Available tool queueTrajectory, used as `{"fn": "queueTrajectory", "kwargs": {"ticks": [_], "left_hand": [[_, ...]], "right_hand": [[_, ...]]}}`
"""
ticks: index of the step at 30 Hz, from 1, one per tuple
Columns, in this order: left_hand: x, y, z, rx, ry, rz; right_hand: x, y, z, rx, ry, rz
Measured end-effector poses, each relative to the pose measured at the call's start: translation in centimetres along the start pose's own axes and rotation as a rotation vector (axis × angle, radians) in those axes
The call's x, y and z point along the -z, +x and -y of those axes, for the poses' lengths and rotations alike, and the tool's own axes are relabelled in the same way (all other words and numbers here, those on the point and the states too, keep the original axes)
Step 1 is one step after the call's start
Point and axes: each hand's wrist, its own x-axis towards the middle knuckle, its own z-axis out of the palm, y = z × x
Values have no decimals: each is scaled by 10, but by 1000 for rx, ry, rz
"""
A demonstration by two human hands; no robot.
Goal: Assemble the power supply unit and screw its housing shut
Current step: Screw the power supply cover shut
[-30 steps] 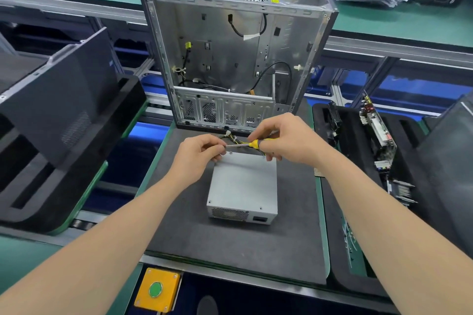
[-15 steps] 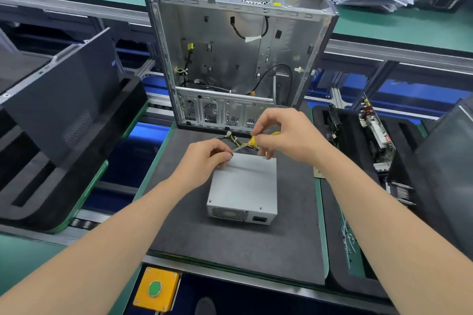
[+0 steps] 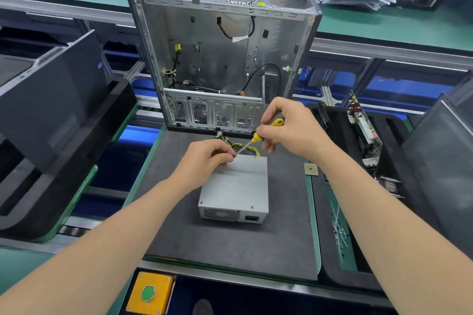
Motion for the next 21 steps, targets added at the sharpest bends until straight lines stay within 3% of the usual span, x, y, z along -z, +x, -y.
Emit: {"fn": "queueTrajectory", "kwargs": {"ticks": [6,9,21], "left_hand": [[-4,2,2,126,-200,-63],[-7,2,-1,147,-241,-3],[-37,-4,-20,-102,83,410]], "right_hand": [[2,-6,0,87,13,18],[5,-7,3,133,27,46],[6,-25,-10,110,-111,193]]}}
